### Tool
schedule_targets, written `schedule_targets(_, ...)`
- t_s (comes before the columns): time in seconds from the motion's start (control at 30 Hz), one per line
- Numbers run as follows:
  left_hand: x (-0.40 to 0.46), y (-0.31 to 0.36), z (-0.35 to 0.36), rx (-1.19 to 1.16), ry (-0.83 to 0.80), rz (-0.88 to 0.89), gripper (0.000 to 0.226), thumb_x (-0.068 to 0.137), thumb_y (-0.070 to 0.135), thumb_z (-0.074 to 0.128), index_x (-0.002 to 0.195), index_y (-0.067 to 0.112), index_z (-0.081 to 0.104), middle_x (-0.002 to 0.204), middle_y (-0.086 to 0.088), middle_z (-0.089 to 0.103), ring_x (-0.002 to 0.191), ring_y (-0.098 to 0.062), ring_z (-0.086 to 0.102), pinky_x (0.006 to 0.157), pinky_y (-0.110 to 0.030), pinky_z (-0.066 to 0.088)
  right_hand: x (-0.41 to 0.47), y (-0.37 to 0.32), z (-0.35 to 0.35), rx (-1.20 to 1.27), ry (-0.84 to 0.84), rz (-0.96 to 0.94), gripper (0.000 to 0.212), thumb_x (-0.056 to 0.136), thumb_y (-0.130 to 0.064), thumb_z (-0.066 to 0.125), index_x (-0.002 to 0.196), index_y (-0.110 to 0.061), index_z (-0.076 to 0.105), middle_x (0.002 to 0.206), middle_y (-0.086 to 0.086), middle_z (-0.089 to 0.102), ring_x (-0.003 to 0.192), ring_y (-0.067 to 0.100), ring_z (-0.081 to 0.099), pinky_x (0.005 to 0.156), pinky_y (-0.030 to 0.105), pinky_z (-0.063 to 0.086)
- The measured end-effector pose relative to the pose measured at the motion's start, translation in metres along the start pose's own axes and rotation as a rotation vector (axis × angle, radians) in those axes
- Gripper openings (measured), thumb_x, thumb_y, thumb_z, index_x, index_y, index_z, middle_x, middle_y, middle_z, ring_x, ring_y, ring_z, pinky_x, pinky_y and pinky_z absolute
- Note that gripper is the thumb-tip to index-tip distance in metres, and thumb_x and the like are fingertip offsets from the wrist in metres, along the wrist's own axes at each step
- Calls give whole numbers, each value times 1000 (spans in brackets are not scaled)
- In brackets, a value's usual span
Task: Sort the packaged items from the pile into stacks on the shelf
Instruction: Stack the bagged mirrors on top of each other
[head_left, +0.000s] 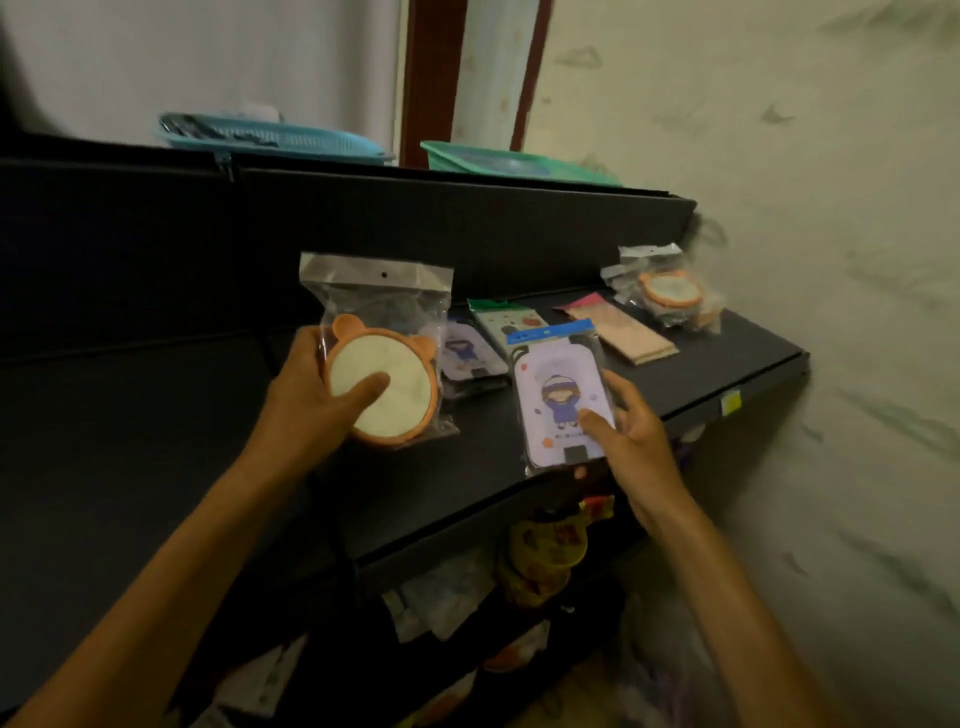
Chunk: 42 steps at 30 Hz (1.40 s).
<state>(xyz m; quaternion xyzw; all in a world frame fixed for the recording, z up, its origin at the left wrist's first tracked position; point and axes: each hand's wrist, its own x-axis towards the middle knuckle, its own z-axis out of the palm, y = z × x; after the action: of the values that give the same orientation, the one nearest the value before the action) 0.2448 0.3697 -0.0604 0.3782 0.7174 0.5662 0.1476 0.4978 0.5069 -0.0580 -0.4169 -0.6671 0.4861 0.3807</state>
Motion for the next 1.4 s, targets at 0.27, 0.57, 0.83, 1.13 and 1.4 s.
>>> schedule_targets(0.27,48,-1,-6,44,163,-19,63,81,26,69,134,24,34,136,-4,45,115,-19,50,70,-24,47,115,-14,54,-40,-240,-45,40,92,-12,58,127,-26,45,117,2,60,82,5,67,52,18,53)
schedule_targets(0.57,68,15,-3,85,234,8,62,81,26,69,133,21,36,122,7,44,107,-13,49,66,-19,45,157,-15,72,-446,-379,-159,46,89,-27,63,130,-19,47,101,-3,57,82,9,58,66,21,47)
schedule_targets(0.83,102,38,82,118,151,25,57,81,27,69,129,22,38,120,5,47,103,-11,52,60,-16,46,219,5,-21,-782,-397,-494,39,87,-35,62,123,-21,55,125,2,55,115,20,51,98,39,41)
schedule_targets(1.13,140,76,245,104,128,22,54,81,25,71,126,20,41,124,-1,52,113,-20,53,83,-41,54,301,54,-157,-867,-351,-581,44,86,-40,61,127,-26,53,129,-1,55,119,21,48,102,36,36)
schedule_targets(1.4,147,121,383,109,154,-34,48,83,26,69,122,22,41,116,3,50,103,-18,55,63,-28,56,368,75,-276,-740,-361,-613,39,84,-34,65,120,-22,56,121,0,58,112,18,52,96,38,44)
